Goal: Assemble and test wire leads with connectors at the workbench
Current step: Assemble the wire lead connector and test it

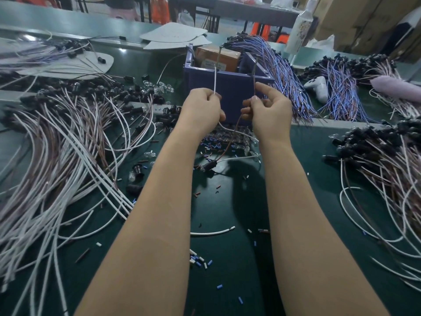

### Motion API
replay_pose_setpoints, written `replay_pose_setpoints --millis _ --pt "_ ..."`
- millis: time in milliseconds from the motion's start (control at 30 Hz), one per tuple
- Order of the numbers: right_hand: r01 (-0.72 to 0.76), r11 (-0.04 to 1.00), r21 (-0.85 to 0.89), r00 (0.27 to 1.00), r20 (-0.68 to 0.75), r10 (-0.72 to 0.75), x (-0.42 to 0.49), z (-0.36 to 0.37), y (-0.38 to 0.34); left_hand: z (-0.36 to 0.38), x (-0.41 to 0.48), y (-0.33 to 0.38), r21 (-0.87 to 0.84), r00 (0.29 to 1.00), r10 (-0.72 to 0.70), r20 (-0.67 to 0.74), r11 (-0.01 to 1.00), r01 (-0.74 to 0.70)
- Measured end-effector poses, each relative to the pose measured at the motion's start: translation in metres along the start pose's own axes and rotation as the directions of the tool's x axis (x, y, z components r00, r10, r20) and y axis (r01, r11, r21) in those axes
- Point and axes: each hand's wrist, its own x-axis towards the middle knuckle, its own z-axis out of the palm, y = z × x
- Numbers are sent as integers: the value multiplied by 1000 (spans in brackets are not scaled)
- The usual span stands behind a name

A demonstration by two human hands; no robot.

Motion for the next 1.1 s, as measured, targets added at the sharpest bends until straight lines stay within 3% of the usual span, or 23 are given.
replay_pose_setpoints --millis 533,600,700,733,800,867,900,967,1100 --pt "-50 998 -44 997 51 52 1 -6 -4 1 1 -2 41 999 14 39 999 -16" --pt "-43 985 -166 999 6 45 1 -8 -7 0 0 -1 43 999 12 42 999 -13" --pt "85 874 -478 985 -92 -146 -1 -18 -21 -2 -3 2 31 996 -13 83 999 10" --pt "133 835 -533 983 -35 -179 -3 -21 -30 -3 -4 3 52 996 -16 87 999 11" --pt "237 749 -618 956 286 -67 -14 -21 -48 -6 -4 6 147 997 -15 73 989 4" --pt "412 554 -723 769 602 214 -30 -13 -56 -12 -3 8 253 997 -61 36 966 50" --pt "497 460 -736 667 663 340 -38 -8 -54 -15 -3 9 296 995 -97 15 951 89" --pt "537 366 -760 584 648 489 -52 2 -45 -21 -9 11 363 988 -155 -1 920 145" --pt "497 395 -773 650 633 420 -55 5 -37 -34 -21 13 476 991 -127 43 874 91"
